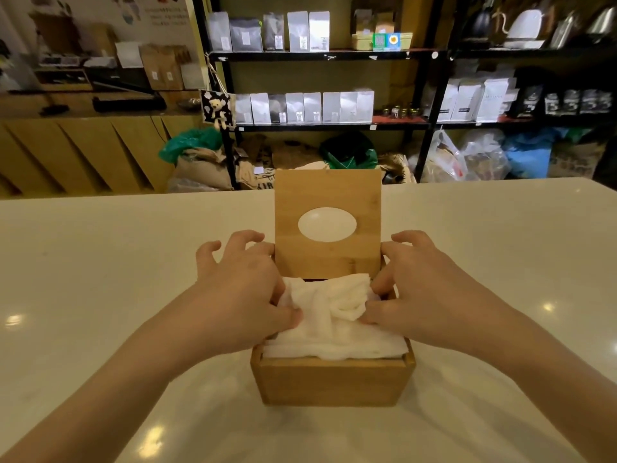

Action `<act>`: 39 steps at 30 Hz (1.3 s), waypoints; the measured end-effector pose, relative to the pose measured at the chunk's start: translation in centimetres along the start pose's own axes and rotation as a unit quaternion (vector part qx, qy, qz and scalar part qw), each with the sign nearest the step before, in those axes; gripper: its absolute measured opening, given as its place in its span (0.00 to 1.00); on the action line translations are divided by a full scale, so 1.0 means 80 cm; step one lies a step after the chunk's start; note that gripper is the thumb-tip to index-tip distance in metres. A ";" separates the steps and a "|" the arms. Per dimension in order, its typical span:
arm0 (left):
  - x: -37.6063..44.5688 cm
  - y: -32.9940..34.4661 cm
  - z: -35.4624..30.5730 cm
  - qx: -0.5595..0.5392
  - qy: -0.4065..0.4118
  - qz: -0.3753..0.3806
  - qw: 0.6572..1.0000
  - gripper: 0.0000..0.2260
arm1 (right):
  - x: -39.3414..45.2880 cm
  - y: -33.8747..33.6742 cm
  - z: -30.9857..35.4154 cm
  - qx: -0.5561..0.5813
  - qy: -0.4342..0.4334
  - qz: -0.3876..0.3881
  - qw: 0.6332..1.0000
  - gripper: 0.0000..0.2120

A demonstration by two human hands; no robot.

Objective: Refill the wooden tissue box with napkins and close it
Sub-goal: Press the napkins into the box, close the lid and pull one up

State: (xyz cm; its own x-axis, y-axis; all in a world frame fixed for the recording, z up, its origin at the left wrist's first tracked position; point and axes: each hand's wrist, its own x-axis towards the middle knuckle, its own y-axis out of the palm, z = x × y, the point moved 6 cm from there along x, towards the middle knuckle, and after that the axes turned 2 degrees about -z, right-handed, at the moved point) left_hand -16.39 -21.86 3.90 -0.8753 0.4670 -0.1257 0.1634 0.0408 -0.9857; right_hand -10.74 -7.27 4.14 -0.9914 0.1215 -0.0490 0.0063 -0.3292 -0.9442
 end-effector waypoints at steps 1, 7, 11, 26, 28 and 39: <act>-0.003 0.002 -0.003 0.016 -0.002 -0.004 1.000 0.14 | -0.001 0.003 0.001 -0.014 0.005 0.008 1.000 0.12; -0.005 0.011 -0.013 0.117 -0.025 -0.031 0.992 0.12 | 0.000 0.011 0.008 -0.118 0.034 0.031 0.992 0.14; -0.003 0.007 -0.011 0.134 -0.042 -0.064 0.988 0.12 | 0.002 0.010 0.009 -0.161 0.032 -0.004 0.986 0.10; -0.016 0.002 -0.005 -0.044 -0.006 0.004 0.999 0.17 | -0.021 -0.009 0.014 -0.064 -0.021 -0.027 0.997 0.11; -0.015 0.004 -0.004 -0.037 -0.007 0.019 0.999 0.20 | -0.017 -0.003 0.010 -0.091 -0.018 -0.008 0.996 0.14; -0.009 0.012 0.000 0.070 -0.032 0.070 0.995 0.32 | -0.012 0.009 0.002 -0.202 -0.040 0.020 0.978 0.23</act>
State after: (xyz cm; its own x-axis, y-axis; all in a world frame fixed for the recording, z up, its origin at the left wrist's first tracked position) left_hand -15.63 -22.13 3.04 -0.8758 0.4026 -0.2662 0.2255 -0.1462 -0.9632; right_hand -9.79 -7.80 3.59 -0.9962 0.0379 -0.0786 0.0810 0.0665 -0.9945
